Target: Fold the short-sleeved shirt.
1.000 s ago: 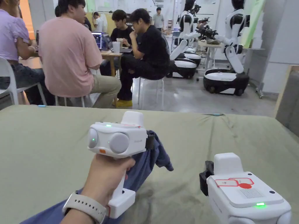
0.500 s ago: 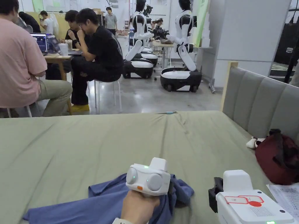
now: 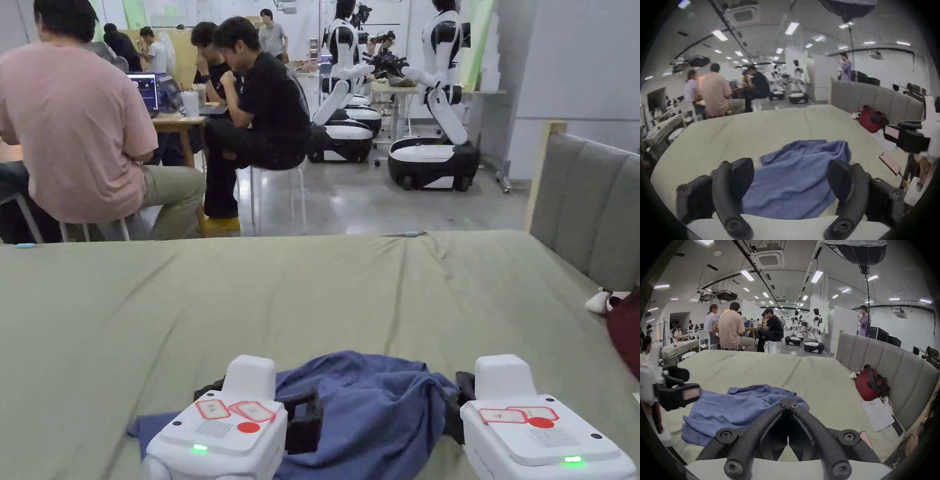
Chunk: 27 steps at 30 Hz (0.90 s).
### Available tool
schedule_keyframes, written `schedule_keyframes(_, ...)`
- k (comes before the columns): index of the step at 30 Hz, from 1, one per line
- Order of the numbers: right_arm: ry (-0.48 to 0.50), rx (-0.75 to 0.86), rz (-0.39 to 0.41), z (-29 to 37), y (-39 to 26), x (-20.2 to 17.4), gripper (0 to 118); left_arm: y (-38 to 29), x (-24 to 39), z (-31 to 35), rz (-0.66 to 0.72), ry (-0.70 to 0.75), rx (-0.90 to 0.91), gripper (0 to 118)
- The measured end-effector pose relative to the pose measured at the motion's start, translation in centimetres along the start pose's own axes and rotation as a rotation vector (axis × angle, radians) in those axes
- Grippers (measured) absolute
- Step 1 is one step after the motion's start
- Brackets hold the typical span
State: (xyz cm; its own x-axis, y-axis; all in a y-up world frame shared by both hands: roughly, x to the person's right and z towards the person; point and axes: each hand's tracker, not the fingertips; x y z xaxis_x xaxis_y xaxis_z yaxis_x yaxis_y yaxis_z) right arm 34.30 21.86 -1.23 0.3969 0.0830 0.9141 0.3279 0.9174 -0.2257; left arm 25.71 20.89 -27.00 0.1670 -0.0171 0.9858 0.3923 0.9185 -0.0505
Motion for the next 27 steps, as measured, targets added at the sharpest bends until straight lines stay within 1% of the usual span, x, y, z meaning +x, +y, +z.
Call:
schedule_keyframes(1,0.004,0.000,0.003,-0.2,0.0,-0.5,0,-0.8,-1.1,0.9,0.007,0.021,-0.020,64)
schedule_keyframes(2,0.010,0.001,0.009,-0.3,0.0,-1.1,0,-1.8,-2.4,1.9,0.016,0.039,-0.041,40)
schedule_keyframes(3,0.025,0.000,0.016,-0.4,0.0,-1.8,0,-2.6,-3.6,2.5,0.032,0.071,-0.056,6)
schedule_keyframes(4,0.034,0.000,0.022,-0.5,0.0,-2.2,0,-3.0,-4.4,3.0,0.044,0.094,-0.067,0)
schedule_keyframes(5,0.041,-0.001,0.028,-0.7,0.1,-2.7,0,-3.4,-5.3,3.6,0.059,0.105,-0.077,0)
schedule_keyframes(7,0.051,0.002,0.029,-0.9,0.1,-3.3,0,-3.3,-6.4,3.9,0.066,0.041,-0.121,0)
schedule_keyframes(10,0.071,-0.004,0.027,-1.3,0.1,-4.0,0,-2.0,-8.2,2.8,0.062,0.070,-0.130,0)
schedule_keyframes(11,0.076,-0.008,0.033,-1.4,0.1,-4.2,0,-1.3,-9.0,1.7,0.057,0.081,-0.150,0)
schedule_keyframes(16,0.079,-0.016,0.045,-2.0,0.0,-3.7,0,1.1,-15.9,-6.8,0.161,0.156,-0.343,0)
schedule_keyframes(20,0.058,-0.029,0.033,-2.9,-0.3,-2.4,0,2.1,-20.1,-13.5,0.216,0.167,-0.492,0)
schedule_keyframes(21,0.052,-0.034,0.031,-3.0,-0.5,-2.0,0,2.1,-20.8,-14.9,0.245,0.164,-0.509,3)
schedule_keyframes(22,0.046,-0.039,0.031,-3.3,-0.6,-1.8,0,2.1,-21.3,-16.0,0.280,0.155,-0.531,25)
schedule_keyframes(24,0.031,-0.053,0.026,-4.1,-0.9,-1.1,0,1.2,-21.5,-18.3,0.298,0.175,-0.603,103)
schedule_keyframes(25,0.024,-0.058,0.023,-4.2,-1.1,-0.8,0,0.7,-21.5,-19.2,0.291,0.168,-0.627,116)
schedule_keyframes(26,0.018,-0.062,0.022,-4.5,-1.2,-0.5,0,0.3,-21.5,-20.2,0.287,0.170,-0.650,114)
schedule_keyframes(27,0.010,-0.068,0.019,-4.8,-1.4,-0.2,0,-0.3,-21.3,-20.8,0.299,0.165,-0.657,104)
